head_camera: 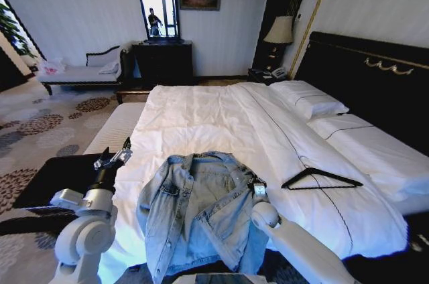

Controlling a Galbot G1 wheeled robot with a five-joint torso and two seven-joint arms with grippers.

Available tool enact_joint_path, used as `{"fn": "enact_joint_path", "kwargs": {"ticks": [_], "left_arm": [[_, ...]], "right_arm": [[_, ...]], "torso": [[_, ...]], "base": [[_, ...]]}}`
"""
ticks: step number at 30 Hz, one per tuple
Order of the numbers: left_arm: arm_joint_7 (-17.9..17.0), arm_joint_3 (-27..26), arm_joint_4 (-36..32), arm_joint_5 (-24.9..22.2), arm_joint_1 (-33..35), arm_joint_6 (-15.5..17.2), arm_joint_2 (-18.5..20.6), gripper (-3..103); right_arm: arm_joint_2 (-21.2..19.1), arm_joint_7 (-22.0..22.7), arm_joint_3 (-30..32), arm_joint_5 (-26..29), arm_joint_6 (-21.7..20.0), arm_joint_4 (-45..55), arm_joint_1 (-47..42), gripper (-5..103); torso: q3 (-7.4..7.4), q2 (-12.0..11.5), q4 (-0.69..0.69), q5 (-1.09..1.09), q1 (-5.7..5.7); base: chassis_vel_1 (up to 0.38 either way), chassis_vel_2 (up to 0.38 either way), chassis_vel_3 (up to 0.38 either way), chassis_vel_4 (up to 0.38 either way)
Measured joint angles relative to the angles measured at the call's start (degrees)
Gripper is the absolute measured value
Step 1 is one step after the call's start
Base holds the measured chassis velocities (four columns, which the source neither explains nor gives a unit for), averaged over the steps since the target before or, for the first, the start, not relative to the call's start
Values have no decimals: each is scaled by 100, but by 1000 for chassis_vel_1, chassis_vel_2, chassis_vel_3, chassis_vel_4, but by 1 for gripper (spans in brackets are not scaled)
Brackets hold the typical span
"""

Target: Pick up the clothes from the bed and hang them on the clothes hanger.

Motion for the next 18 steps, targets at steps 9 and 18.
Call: {"fn": "enact_joint_path", "kwargs": {"ticks": [9, 18], "left_arm": [[-69, 185, 82, -26, 61, 93, -11, 100], [-106, 793, 532, 7, 45, 250, 190, 100]], "right_arm": [[-63, -66, 29, -195, 162, 598, -391, 22], [-480, -68, 822, -138, 166, 1513, -1703, 61]], "torso": [[0, 0, 1, 0, 0], [0, 1, -3, 1, -1]], "base": [[0, 0, 0, 0], [0, 0, 0, 0]]}}
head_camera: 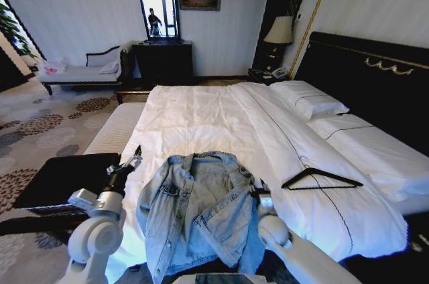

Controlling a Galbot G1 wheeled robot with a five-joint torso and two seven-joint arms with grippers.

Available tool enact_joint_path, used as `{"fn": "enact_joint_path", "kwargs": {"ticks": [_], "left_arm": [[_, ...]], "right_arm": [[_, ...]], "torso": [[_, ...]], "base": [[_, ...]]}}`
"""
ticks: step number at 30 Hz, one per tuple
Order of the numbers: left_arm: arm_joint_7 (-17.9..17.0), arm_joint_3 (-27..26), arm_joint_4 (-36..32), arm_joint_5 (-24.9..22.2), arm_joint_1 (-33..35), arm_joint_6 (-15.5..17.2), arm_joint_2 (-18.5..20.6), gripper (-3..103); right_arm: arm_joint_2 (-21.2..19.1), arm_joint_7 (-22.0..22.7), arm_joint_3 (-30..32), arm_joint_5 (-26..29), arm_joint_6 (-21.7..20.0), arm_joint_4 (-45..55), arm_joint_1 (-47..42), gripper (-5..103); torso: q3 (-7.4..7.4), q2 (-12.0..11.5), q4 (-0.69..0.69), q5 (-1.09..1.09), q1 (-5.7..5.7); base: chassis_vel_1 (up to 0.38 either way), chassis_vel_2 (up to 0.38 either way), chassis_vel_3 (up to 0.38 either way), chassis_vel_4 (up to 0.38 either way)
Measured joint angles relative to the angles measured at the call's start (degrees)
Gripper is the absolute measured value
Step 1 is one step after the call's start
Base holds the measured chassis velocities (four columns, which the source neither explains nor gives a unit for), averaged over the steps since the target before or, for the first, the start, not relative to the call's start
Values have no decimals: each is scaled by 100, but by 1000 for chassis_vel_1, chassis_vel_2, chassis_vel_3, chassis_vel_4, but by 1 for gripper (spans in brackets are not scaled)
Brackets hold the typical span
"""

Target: Pick up the clothes from the bed and hang them on the clothes hanger.

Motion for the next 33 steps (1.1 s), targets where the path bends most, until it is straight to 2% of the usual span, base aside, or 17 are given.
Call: {"fn": "enact_joint_path", "kwargs": {"ticks": [3, 4, 5, 6, 7, 10, 11, 15, 17, 21, 31, 32, 33], "left_arm": [[35, 303, 272, 8, -47, 86, 118, 100], [37, 465, 422, 15, -94, 126, 201, 100], [26, 632, 583, 64, -150, 171, 299, 100], [26, 632, 583, 64, -150, 171, 299, 100], [12, 742, 687, 132, -186, 189, 363, 100], [-32, 1436, 1254, 690, -391, 258, 744, 100], [-32, 1436, 1254, 690, -391, 258, 744, 100], [-43, 2078, 1935, 1233, -747, 258, 868, 100], [-39, 2145, 2029, 1289, -793, 257, 865, 100], [-55, 2443, 2588, 1699, -959, 323, 801, 100], [-17, 2690, 3057, 1823, -1116, 394, 796, 100], [4, 2732, 3095, 1845, -1131, 396, 796, 102], [41, 2785, 3167, 1890, -1159, 398, 788, 100]], "right_arm": [[8, -29, 147, -21, 220, 270, -159, 72], [43, -69, 217, -16, 368, 413, -182, 72], [80, -105, 262, 0, 496, 526, -184, 77], [80, -105, 262, 0, 496, 526, -184, 77], [105, -129, 287, 16, 578, 601, -184, 83], [265, -229, 332, 129, 811, 860, -144, 97], [265, -229, 332, 129, 811, 860, -144, 97], [391, -270, 213, 175, 816, 795, -16, 100], [401, -276, 190, 178, 816, 768, 9, 100], [433, -372, 56, 187, 808, 545, 164, 100], [493, -389, -1, 187, 791, 413, 208, 100], [496, -389, 3, 187, 789, 407, 200, 100], [501, -386, 15, 188, 788, 396, 189, 100]], "torso": [[0, 1, 2, -1, 0], [0, 1, 3, -2, 0], [0, 1, 3, -2, 0], [0, 1, 3, -2, 0], [0, 1, 4, -2, 0], [0, 0, 3, -1, 0], [0, 0, 3, -1, 0], [0, 1, 2, -2, 0], [0, 1, 1, -2, 0], [1, -1, 4, -2, 1], [0, 0, 4, -1, 1], [0, -1, 2, -1, 0], [0, 0, 2, -1, 1]], "base": [[0, 0, 0, 0], [0, 0, 0, 0], [0, 0, 0, 0], [0, 0, 0, 0], [0, 0, 0, 0], [0, 0, 0, 0], [0, 0, 0, 0], [0, 0, 0, 0], [0, 0, 0, 0], [0, 0, 0, 0], [0, 0, 0, 0], [0, 0, 0, 0], [0, 0, 0, 0]]}}
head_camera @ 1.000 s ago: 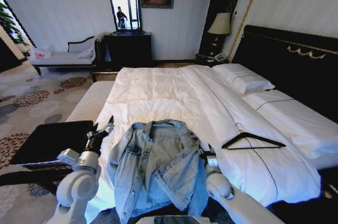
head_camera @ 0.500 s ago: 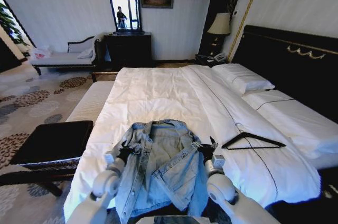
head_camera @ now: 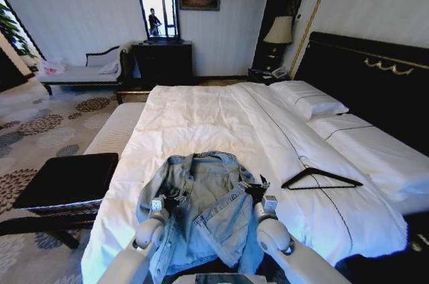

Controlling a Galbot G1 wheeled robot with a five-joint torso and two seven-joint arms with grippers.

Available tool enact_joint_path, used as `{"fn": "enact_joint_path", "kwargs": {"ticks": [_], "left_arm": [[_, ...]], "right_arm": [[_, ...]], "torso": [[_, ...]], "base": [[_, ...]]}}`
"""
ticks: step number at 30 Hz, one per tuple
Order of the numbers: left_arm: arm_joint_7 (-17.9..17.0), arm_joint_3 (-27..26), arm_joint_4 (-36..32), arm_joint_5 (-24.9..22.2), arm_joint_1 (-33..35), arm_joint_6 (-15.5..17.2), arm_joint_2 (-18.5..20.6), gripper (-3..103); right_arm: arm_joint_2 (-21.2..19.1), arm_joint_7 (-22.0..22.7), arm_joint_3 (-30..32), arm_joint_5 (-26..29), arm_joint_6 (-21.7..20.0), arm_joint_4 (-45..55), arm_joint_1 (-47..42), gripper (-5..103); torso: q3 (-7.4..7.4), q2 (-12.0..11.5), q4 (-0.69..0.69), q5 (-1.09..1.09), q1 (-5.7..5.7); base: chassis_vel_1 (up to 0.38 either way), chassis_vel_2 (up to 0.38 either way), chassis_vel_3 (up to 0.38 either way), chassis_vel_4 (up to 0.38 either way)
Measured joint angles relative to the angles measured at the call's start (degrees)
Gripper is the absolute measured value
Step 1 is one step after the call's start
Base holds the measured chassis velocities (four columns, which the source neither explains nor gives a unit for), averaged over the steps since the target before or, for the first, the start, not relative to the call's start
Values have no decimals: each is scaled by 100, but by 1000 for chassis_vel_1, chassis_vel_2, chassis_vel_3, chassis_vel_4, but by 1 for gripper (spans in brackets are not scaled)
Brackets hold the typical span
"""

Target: Pick up the clothes from the bed and hang them on the clothes hanger.

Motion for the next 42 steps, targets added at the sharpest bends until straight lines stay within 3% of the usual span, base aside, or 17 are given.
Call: {"fn": "enact_joint_path", "kwargs": {"ticks": [3, 6, 9, 14, 17, 23, 25, 27, 33, 42], "left_arm": [[34, 31, 74, 40, -28, -3, -22, 99], [66, 8, 193, 71, -73, -36, -79, 84], [81, -43, 199, 54, -79, -48, -96, 78], [103, -174, 192, -240, -86, -40, -95, 51], [124, -215, 191, -331, -97, -28, -103, 45], [214, -371, 150, -524, -147, -22, -120, 19], [227, -417, 133, -579, -156, -23, -124, 19], [272, -540, 77, -734, -186, -37, -126, 10], [357, -984, -274, -1280, -165, -103, -71, 9], [427, -1872, -596, -1633, 102, -213, 86, 9]], "right_arm": [[9, 7, 6, 5, -1, -14, -6, 100], [21, 22, 10, 15, -1, -35, -27, 100], [22, 24, 9, 21, 0, -47, -27, 100], [32, 26, -26, 31, 0, -147, 82, 100], [40, 26, -46, 33, 0, -185, 122, 100], [42, 28, -48, 35, 10, -254, 182, 100], [42, 28, -45, 34, 14, -264, 182, 100], [42, 30, -34, 33, 23, -288, 182, 100], [58, 37, -26, 33, 31, -317, 207, 100], [164, -73, -41, 144, 138, -302, 315, 100]], "torso": [[0, 0, 1, 0, 0], [0, 0, 1, 0, -1], [0, 0, 1, -1, 0], [0, 0, 1, -1, 0], [0, 0, 1, -1, 0], [0, 0, 1, -1, 0], [0, 0, 1, -2, 0], [0, 0, 1, -1, 0], [0, 0, 0, 0, 0], [0, 0, 2, -2, -1]], "base": [[0, 0, 0, 0], [0, 0, 0, 0], [0, 0, 0, 0], [0, 0, 0, 0], [0, 0, 0, 0], [0, 0, 0, 0], [0, 0, 0, 0], [0, 0, 0, 0], [0, 0, 0, 0], [0, 0, 0, 0]]}}
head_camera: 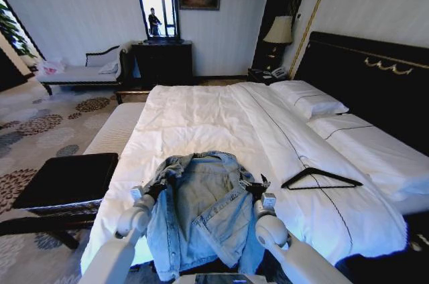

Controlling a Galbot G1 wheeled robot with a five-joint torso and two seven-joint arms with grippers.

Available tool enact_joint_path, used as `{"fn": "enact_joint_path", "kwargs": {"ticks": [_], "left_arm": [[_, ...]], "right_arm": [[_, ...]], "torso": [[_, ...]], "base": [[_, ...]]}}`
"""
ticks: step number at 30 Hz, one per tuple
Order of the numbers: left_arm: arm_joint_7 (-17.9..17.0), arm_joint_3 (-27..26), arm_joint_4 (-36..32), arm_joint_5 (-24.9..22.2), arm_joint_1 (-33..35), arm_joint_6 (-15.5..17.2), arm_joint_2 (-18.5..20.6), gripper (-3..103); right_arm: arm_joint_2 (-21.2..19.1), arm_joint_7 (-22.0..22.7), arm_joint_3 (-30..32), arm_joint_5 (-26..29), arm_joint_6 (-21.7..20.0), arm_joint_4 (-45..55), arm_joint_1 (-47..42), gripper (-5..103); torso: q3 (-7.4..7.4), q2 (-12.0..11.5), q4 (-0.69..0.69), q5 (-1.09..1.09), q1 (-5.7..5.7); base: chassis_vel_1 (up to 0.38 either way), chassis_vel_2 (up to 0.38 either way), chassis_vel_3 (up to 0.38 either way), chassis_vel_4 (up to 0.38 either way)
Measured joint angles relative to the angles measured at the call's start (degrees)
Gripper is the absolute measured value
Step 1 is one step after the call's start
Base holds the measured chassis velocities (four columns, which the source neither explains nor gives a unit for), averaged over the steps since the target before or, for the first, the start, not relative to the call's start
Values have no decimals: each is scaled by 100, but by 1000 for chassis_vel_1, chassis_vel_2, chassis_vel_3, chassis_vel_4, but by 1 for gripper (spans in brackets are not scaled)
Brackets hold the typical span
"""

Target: Pick up the clothes from the bed and hang them on the clothes hanger.

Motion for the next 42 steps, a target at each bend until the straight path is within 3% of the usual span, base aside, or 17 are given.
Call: {"fn": "enact_joint_path", "kwargs": {"ticks": [5, 13, 18, 20, 22, 24, 25, 26, 28, 32, 35, 36, 37, 40, 42], "left_arm": [[-15, -290, 172, -176, -74, -38, -36, 9], [-34, -257, 526, -14, -86, -65, -110, 9], [-369, -172, 561, 117, -44, -67, -246, 7], [-591, -178, 416, 117, 59, -43, -284, 17], [-685, -199, 306, 119, 140, -36, -289, 17], [-835, -261, 32, 155, 345, -34, -288, 28], [-881, -285, -65, 194, 427, -26, -288, 28], [-949, -353, -313, 396, 626, -15, -297, 39], [-961, -411, -493, 580, 751, -19, -314, 44], [-788, -630, -966, 910, 1122, -173, -376, 55], [-554, -983, -1387, 1024, 1430, -390, -424, 72], [-483, -1186, -1549, 1081, 1515, -506, -474, 72], [-483, -1186, -1549, 1081, 1515, -506, -474, 72], [-447, -1748, -1982, 1034, 1649, -792, -825, 88], [-448, -1885, -2106, 1024, 1668, -895, -970, 92]], "right_arm": [[26, -8, -38, -1, 3, -16, 12, 100], [34, -26, -49, 9, 53, -35, 38, 100], [1, -137, -41, 94, 230, 7, -2, 100], [-33, -166, -26, 254, 239, 125, -29, 100], [-43, -171, -24, 292, 248, 160, -34, 100], [-54, -189, -13, 317, 292, 225, -35, 100], [-52, -194, -6, 317, 322, 248, -40, 100], [-33, -195, 18, 314, 378, 297, -67, 100], [-10, -196, 49, 307, 409, 350, -108, 100], [67, -178, 124, 296, 476, 502, -244, 100], [168, -228, 208, 217, 1143, 547, -392, 100], [205, -344, 297, 138, 1396, 545, -460, 100], [205, -344, 297, 138, 1396, 545, -460, 100], [227, -538, 445, -30, 1630, 554, -581, 100], [232, -590, 488, -94, 1674, 560, -615, 100]], "torso": [[0, 0, -1, 0, 0], [0, 0, -1, 1, 0], [0, 0, -2, 1, 0], [0, 0, -2, 1, 0], [0, 0, -2, 0, 0], [0, 0, -1, 1, 1], [0, 0, 0, 1, 0], [0, 0, 2, 1, 0], [0, 0, 1, 1, 0], [0, 1, -1, 1, 0], [-1, 0, 0, 2, 0], [-1, 0, 0, 1, 0], [-1, 0, 0, 1, 0], [-1, 0, -1, 0, 0], [-1, 1, 0, 1, 0]], "base": [[0, 0, 0, 0], [0, 0, 0, 0], [0, 0, 0, 0], [0, 0, 0, 0], [0, 0, 0, 0], [0, 0, 0, 0], [0, 0, 0, 0], [0, 0, 0, 0], [0, 0, 0, 0], [0, 0, 0, 0], [0, 0, 0, 0], [0, 0, 0, 0], [0, 0, 0, 0], [0, 0, 0, 0], [0, 0, 0, 0]]}}
